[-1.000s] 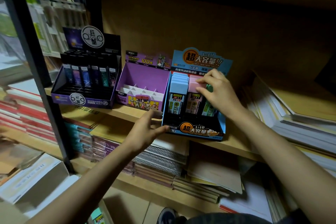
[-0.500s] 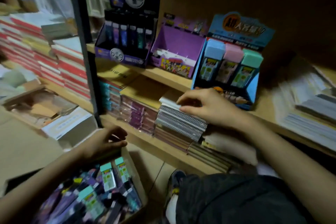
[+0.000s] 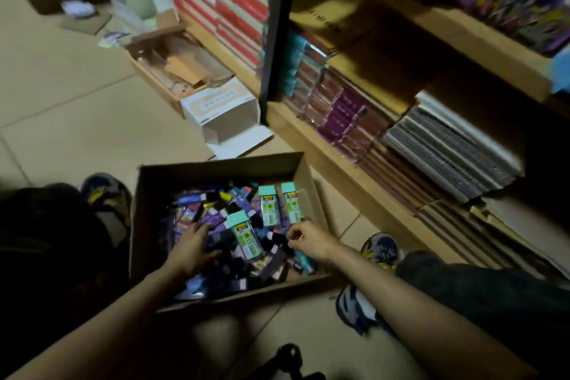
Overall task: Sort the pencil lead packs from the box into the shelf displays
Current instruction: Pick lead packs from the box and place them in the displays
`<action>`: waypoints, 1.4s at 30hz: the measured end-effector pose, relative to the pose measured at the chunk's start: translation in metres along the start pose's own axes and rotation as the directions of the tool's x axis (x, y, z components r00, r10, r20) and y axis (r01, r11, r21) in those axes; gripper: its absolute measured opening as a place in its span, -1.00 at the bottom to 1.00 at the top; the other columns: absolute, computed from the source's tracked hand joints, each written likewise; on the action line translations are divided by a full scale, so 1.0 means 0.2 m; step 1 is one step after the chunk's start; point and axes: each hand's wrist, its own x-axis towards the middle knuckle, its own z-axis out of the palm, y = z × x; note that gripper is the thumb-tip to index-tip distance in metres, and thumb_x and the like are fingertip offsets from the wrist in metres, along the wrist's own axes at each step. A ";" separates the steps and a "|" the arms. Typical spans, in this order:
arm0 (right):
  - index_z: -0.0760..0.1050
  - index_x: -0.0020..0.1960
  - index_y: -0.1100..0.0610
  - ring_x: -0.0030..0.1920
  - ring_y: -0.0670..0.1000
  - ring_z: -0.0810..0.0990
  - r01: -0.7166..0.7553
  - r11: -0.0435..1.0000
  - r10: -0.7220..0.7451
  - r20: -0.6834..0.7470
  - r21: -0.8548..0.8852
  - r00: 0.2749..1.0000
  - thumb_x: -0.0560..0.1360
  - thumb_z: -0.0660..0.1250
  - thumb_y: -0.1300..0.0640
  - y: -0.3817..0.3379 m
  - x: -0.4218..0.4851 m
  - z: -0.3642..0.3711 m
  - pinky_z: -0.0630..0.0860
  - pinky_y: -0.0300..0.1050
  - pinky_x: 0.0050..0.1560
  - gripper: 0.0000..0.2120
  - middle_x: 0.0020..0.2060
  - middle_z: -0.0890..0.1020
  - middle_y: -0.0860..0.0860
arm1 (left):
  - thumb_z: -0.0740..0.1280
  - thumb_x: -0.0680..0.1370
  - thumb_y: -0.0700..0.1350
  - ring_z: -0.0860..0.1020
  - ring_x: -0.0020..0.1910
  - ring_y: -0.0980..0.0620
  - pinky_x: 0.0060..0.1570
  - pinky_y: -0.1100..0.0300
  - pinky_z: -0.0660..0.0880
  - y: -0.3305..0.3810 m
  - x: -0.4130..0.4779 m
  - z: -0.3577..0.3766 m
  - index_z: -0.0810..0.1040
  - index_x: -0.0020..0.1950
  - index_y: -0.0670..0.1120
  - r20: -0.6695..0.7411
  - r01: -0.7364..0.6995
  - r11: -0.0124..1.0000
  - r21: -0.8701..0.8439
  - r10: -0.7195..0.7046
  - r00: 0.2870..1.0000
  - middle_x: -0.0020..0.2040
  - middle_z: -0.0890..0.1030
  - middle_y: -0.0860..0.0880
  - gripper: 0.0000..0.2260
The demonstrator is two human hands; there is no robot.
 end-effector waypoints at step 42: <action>0.45 0.14 0.19 -0.27 -0.03 0.46 -0.262 0.809 0.268 0.068 0.526 0.961 0.39 0.48 0.20 0.18 0.23 0.30 0.42 -0.33 -0.37 -0.63 -0.04 0.50 0.09 | 0.38 0.52 -0.17 0.54 0.12 -0.10 0.11 0.13 0.45 -0.26 0.07 0.03 0.43 0.25 -0.22 0.142 0.194 0.912 -0.361 -0.152 0.978 0.15 0.57 -0.16 -0.66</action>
